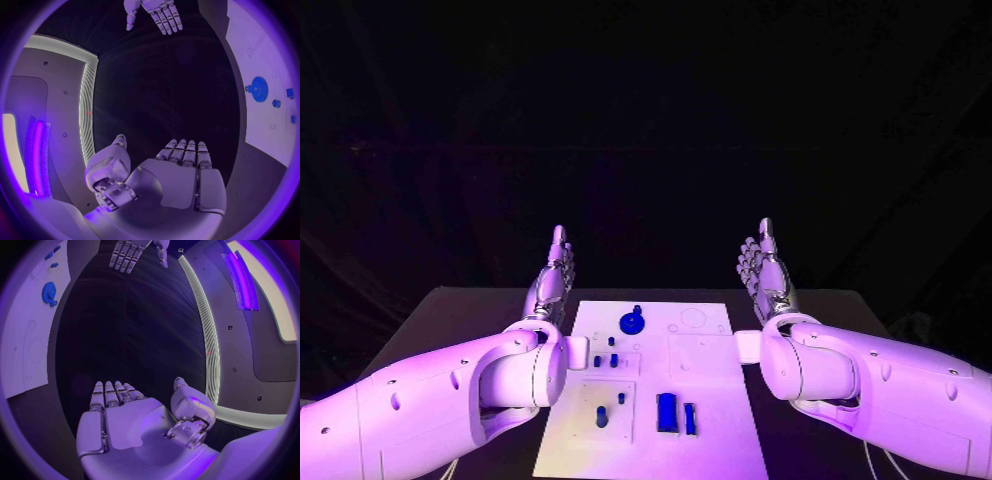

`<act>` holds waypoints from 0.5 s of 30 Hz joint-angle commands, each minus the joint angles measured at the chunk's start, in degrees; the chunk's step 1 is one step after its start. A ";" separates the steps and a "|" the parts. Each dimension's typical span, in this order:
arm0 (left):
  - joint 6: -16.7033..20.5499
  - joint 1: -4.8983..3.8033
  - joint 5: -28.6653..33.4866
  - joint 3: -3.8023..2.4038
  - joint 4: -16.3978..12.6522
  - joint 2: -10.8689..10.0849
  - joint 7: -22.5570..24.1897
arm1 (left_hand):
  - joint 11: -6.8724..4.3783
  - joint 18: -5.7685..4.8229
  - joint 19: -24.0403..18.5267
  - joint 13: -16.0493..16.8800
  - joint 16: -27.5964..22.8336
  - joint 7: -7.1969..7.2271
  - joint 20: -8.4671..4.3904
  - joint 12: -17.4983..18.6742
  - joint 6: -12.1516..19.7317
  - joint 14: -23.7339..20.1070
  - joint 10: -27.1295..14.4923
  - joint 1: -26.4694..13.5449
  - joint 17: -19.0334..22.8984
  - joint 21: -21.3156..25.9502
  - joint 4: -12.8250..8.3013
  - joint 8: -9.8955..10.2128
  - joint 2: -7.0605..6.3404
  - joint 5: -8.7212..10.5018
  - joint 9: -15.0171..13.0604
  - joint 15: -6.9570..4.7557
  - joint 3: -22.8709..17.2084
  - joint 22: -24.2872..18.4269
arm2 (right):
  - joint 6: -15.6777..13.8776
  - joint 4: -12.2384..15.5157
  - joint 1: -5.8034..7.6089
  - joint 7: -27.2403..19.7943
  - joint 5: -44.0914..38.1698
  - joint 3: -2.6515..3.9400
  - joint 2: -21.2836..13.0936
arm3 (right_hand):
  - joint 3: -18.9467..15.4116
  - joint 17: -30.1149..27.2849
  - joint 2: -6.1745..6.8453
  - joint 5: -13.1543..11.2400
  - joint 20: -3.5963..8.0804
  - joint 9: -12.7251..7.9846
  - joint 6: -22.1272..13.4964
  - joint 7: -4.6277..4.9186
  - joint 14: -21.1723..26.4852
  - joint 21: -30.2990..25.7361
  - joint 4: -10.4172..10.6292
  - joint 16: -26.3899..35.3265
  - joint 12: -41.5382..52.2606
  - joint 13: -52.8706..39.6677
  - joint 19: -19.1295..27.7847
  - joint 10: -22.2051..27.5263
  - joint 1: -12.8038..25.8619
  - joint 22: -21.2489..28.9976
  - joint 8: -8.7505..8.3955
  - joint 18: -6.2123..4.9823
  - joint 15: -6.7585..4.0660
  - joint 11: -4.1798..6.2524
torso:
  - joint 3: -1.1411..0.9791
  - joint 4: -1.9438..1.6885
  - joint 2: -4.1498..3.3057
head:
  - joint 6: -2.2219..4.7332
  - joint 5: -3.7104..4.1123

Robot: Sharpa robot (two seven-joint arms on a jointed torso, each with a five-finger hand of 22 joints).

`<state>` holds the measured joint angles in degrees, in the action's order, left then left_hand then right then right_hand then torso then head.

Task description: Assemble the parts on the task board

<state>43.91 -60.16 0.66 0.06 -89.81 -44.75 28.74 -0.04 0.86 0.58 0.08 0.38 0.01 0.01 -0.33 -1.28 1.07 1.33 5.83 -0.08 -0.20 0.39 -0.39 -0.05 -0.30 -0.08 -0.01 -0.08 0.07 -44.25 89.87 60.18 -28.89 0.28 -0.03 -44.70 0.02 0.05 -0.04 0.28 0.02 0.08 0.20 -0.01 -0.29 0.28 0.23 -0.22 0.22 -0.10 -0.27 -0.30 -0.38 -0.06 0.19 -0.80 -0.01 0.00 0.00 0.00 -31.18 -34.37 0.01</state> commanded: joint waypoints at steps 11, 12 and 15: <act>0.20 0.00 -0.66 -0.06 -0.15 0.06 1.06 | 0.04 -0.86 -0.58 -0.08 -0.38 -0.01 -0.01 0.33 1.28 -1.07 -1.33 -5.83 0.08 0.20 -0.39 0.39 0.05 0.30 0.08 0.01 0.08 -0.07 | 0.14 0.08 -0.02 -0.90 -0.28 0.03 0.01 | -0.02 -0.05 0.04 -0.28 -0.02 -0.08 -0.20 0.01 0.29 -0.28 -0.23 0.22 -0.22 0.10 0.27 0.30 0.38 0.06 -0.19 0.80 0.01 0.00 | 0.00 0.00 0.00 | -0.01 -0.01; 0.20 0.00 -0.66 -0.06 -0.15 0.06 1.06 | 0.04 -0.86 -0.58 -0.08 -0.38 -0.01 -0.01 0.33 1.28 -1.07 -1.33 -5.83 0.08 0.20 -0.39 0.39 0.05 0.30 0.08 0.01 0.08 -0.07 | 0.14 0.08 -0.02 -0.90 -0.28 0.03 0.01 | -0.02 -0.05 0.04 -0.28 -0.02 -0.08 -0.20 0.01 0.29 -0.28 -0.23 0.22 -0.22 0.10 0.27 0.30 0.38 0.06 -0.19 0.80 0.01 0.00 | 0.00 0.00 0.00 | -0.01 -0.01; 0.20 0.00 -0.66 -0.06 -0.15 0.06 1.06 | 0.04 -0.86 -0.58 -0.08 -0.38 -0.01 -0.01 0.33 1.28 -1.07 -1.33 -5.83 0.08 0.20 -0.39 0.39 0.05 0.30 0.08 0.01 0.08 -0.07 | 0.14 0.08 -0.02 -0.90 -0.28 0.03 0.01 | -0.02 -0.05 0.04 -0.28 -0.02 -0.08 -0.20 0.01 0.29 -0.28 -0.23 0.22 -0.22 0.10 0.27 0.30 0.38 0.06 -0.19 0.80 0.01 0.00 | 0.00 0.00 0.00 | -0.01 -0.01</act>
<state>43.98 -60.16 0.63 0.06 -89.81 -44.75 28.79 -0.02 0.86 0.22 0.09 0.38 0.00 0.00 -0.33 -0.31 0.31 0.30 0.44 -0.09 -0.21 0.40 -0.39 0.00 -0.30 -0.06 0.02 -0.08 0.08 -44.32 89.87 60.18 -28.94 0.34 -0.03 -44.70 0.01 0.07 -0.05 0.29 0.02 0.10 0.20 -0.01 -0.29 0.28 0.23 -0.22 0.22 -0.06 -0.27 -0.31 -0.39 -0.06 0.19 -0.80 -0.01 0.00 0.00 0.00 -31.18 -34.37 0.01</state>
